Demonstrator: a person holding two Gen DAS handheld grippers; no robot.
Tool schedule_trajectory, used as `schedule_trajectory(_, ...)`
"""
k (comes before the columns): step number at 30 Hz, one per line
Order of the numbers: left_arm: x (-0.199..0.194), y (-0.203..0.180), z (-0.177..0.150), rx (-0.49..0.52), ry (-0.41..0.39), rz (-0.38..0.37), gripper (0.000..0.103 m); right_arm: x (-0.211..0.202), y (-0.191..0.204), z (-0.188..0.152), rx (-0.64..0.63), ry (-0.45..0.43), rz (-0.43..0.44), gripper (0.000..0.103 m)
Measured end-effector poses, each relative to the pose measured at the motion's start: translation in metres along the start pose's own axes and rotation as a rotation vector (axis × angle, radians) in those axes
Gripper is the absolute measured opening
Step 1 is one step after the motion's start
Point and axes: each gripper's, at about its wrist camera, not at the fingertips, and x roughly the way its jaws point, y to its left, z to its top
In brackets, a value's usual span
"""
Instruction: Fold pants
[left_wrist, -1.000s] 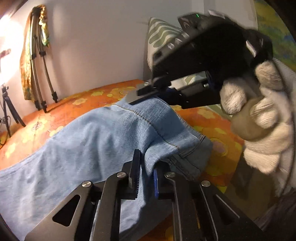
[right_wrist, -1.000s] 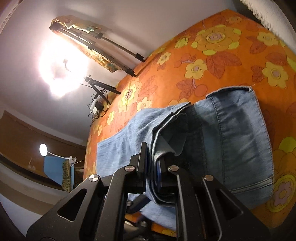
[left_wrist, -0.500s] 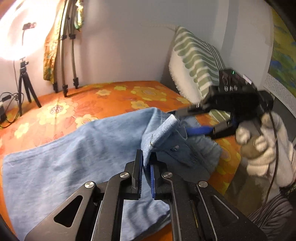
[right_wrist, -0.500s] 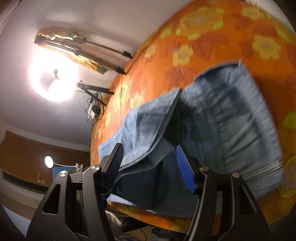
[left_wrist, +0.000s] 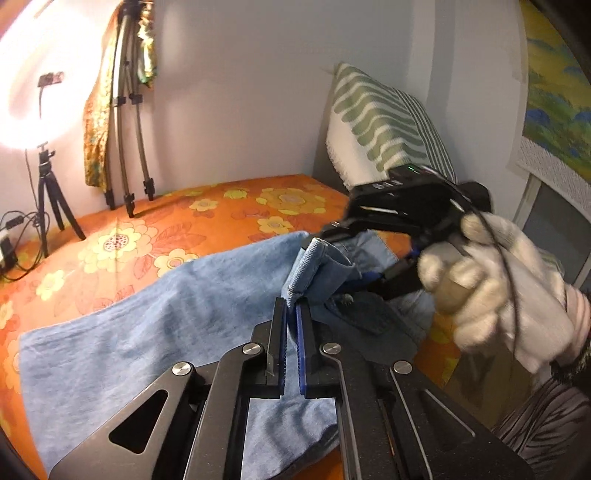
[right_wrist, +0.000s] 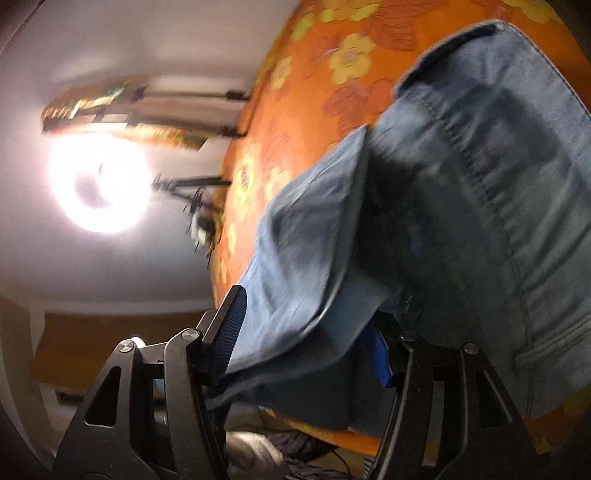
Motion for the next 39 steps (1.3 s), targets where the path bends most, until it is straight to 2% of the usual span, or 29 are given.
schedule_trajectory(3,0.007,-0.007,-0.005,0.012,0.019,-0.013,0.003,0.005,-0.004,0.008,0.020,-0.033,-0.042,0.062)
schedule_trajectory(4,0.008,-0.008,-0.006,0.014,0.024,-0.017,0.003,0.007,-0.001,0.010,0.005,-0.040,-0.062,0.059)
schedule_trajectory(5,0.011,-0.011,-0.007,0.018,0.034,-0.023,0.003,0.008,0.005,0.010,-0.020,-0.051,-0.081,0.054)
schedule_trajectory(7,0.014,-0.016,-0.010,0.034,0.039,-0.026,0.003,0.009,0.019,0.009,-0.097,-0.072,-0.136,0.034)
schedule_trajectory(8,0.015,-0.019,-0.012,0.046,0.035,-0.022,0.003,0.008,0.025,0.008,-0.129,-0.087,-0.155,0.030)
schedule_trajectory(10,0.017,-0.024,-0.014,0.062,0.030,-0.011,0.004,0.005,0.037,0.004,-0.201,-0.113,-0.179,0.017)
schedule_trajectory(11,0.018,-0.027,-0.014,0.065,0.027,-0.007,0.004,0.004,0.042,0.002,-0.227,-0.121,-0.189,0.016)
schedule_trajectory(13,0.021,-0.030,-0.015,0.053,0.021,-0.011,0.015,0.001,0.052,-0.002,-0.278,-0.140,-0.208,0.013)
schedule_trajectory(15,0.022,-0.035,-0.017,0.041,0.006,-0.011,0.034,0.000,0.057,-0.003,-0.300,-0.147,-0.219,0.012)
schedule_trajectory(17,0.023,-0.041,-0.019,0.030,-0.010,0.001,0.045,-0.003,0.061,-0.004,-0.309,-0.158,-0.216,0.011)
schedule_trajectory(18,0.023,-0.043,-0.019,0.025,-0.018,0.010,0.045,-0.004,0.062,-0.004,-0.311,-0.161,-0.212,0.010)
schedule_trajectory(21,0.031,-0.046,-0.016,0.006,-0.039,0.060,0.043,-0.010,0.067,-0.004,-0.329,-0.173,-0.201,0.010)
schedule_trajectory(22,0.035,-0.044,-0.014,-0.011,-0.044,0.062,0.035,-0.012,0.069,-0.004,-0.343,-0.176,-0.202,0.010)
schedule_trajectory(23,0.038,-0.042,-0.011,-0.025,-0.048,0.056,0.012,-0.013,0.070,-0.005,-0.356,-0.179,-0.208,0.010)
schedule_trajectory(24,0.041,-0.039,-0.009,-0.043,-0.045,0.046,0.007,-0.013,0.073,-0.006,-0.379,-0.182,-0.220,0.009)
schedule_trajectory(27,0.038,-0.035,-0.005,-0.076,-0.053,-0.001,0.005,-0.014,0.084,-0.008,-0.477,-0.214,-0.275,0.009)
schedule_trajectory(29,0.027,-0.039,0.000,-0.068,-0.087,-0.012,0.005,-0.015,0.100,-0.012,-0.595,-0.258,-0.306,0.009)
schedule_trajectory(32,0.015,-0.046,0.007,-0.068,-0.126,-0.065,0.005,-0.023,0.138,-0.036,-0.827,-0.317,-0.287,0.009)
schedule_trajectory(34,0.021,-0.054,0.005,-0.036,-0.097,-0.092,0.005,-0.028,0.152,-0.053,-0.953,-0.330,-0.282,0.008)
schedule_trajectory(36,0.038,-0.061,-0.003,-0.019,-0.023,-0.129,0.005,-0.029,0.140,-0.050,-0.932,-0.295,-0.298,0.008)
schedule_trajectory(39,0.064,-0.071,-0.020,-0.011,0.096,-0.192,0.005,-0.024,0.085,-0.024,-0.750,-0.191,-0.362,0.009)
